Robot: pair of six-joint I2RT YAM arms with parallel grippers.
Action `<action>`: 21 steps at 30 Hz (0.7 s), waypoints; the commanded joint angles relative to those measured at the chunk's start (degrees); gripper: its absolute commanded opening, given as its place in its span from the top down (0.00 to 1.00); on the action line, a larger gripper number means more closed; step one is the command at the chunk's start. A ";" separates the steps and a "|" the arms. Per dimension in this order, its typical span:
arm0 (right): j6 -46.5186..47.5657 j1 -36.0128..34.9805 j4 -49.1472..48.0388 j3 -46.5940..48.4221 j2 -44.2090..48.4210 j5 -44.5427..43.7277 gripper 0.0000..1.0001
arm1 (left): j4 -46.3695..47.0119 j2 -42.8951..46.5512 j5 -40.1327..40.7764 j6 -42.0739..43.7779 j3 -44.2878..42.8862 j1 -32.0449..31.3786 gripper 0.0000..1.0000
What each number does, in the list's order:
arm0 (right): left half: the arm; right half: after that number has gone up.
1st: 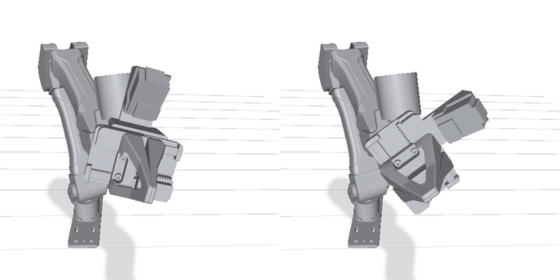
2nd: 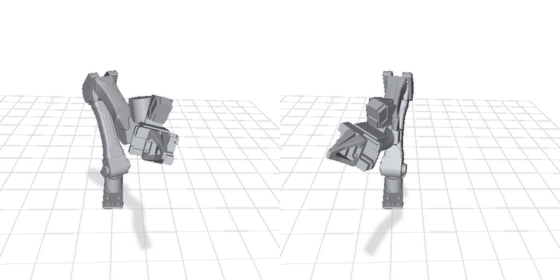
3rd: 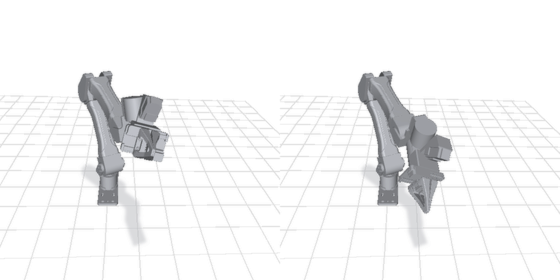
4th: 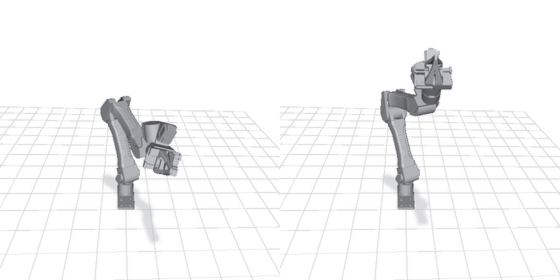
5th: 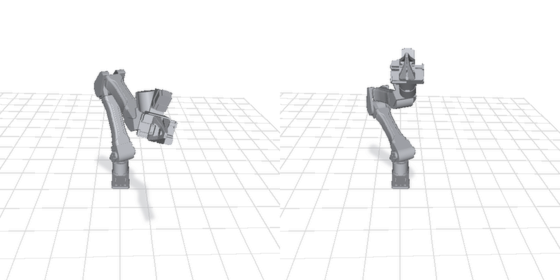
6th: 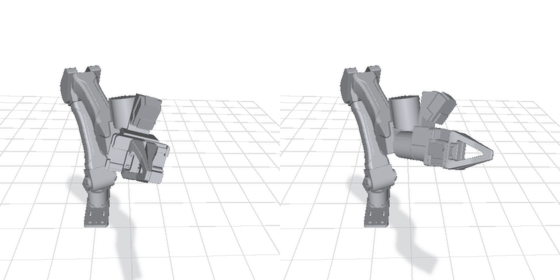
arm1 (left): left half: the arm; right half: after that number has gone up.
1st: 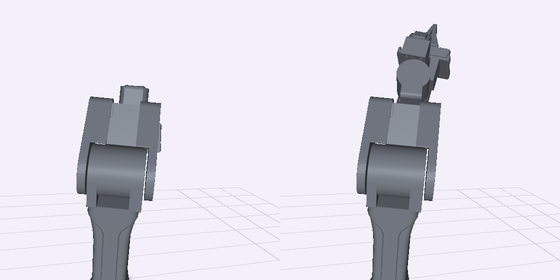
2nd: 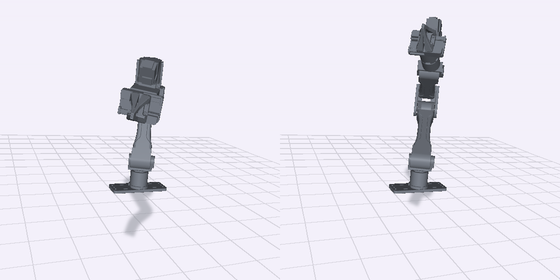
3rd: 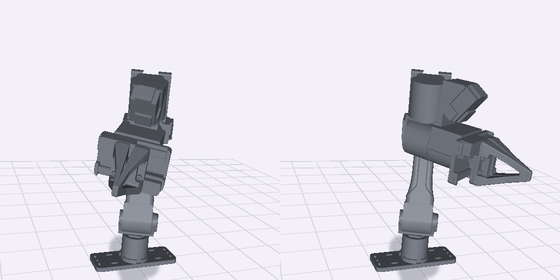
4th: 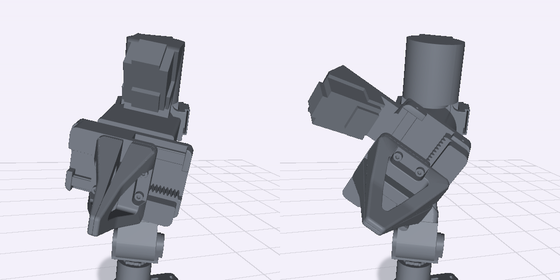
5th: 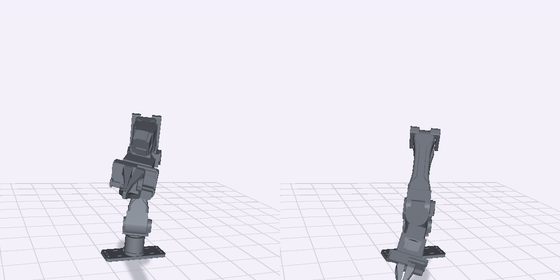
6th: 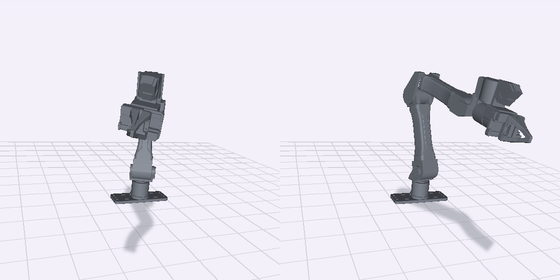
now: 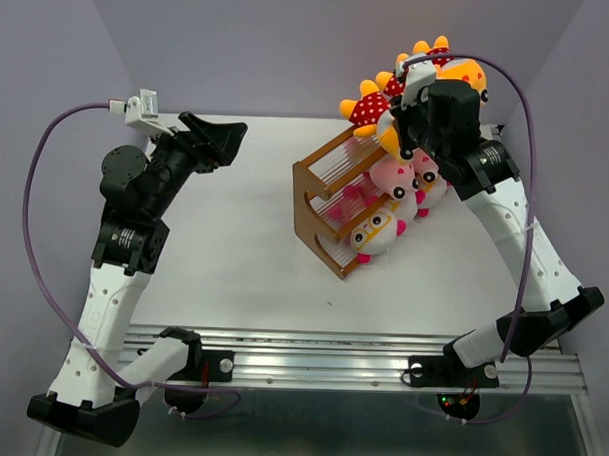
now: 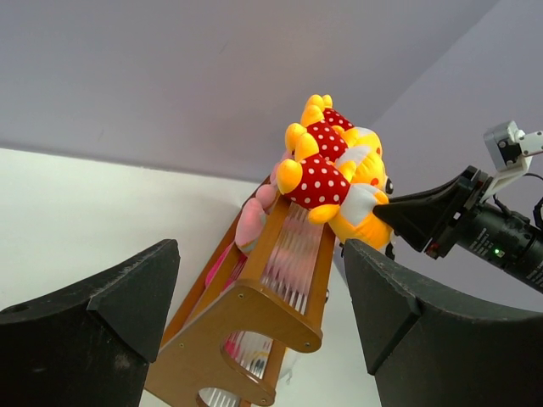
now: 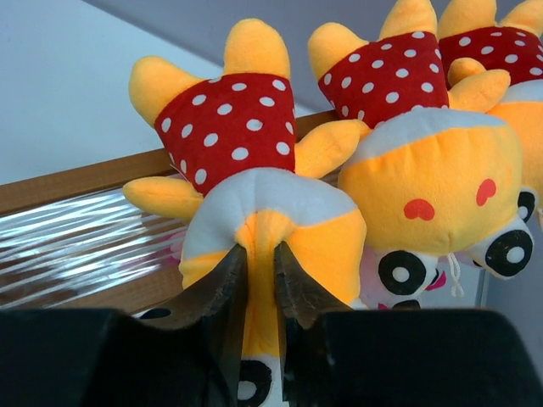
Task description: Place and organize the stuffed toys onto the shelf
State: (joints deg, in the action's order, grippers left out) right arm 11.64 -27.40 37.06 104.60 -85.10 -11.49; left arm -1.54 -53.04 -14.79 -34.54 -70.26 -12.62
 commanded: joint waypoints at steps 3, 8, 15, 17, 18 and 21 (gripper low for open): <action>-0.04 -0.11 -2.43 -0.44 2.83 -1.17 0.71 | 3.47 0.83 -0.86 -0.35 0.39 0.49 0.11; 0.84 -0.11 -2.87 -1.59 3.45 -0.47 0.52 | 3.47 1.18 -0.77 -0.70 0.39 0.58 0.11; 1.37 -0.11 -3.04 -0.62 3.80 0.67 0.31 | 3.30 1.62 -0.86 -0.88 0.74 0.58 0.11; 1.46 -0.11 -2.96 -0.10 3.98 1.20 0.26 | 3.30 1.71 -0.95 -0.88 0.74 0.58 0.11; 1.54 -0.11 -2.96 0.08 3.98 1.29 0.22 | 3.30 1.71 -0.95 -0.88 0.65 0.58 0.11; 1.81 -0.11 -2.96 0.34 4.06 1.64 0.18 | 3.21 1.71 -1.03 -0.88 0.56 0.58 0.11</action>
State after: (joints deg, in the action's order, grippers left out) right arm 12.88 -27.40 36.80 102.91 -83.22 -10.66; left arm -1.56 -52.64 -14.98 -35.46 -69.82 -12.25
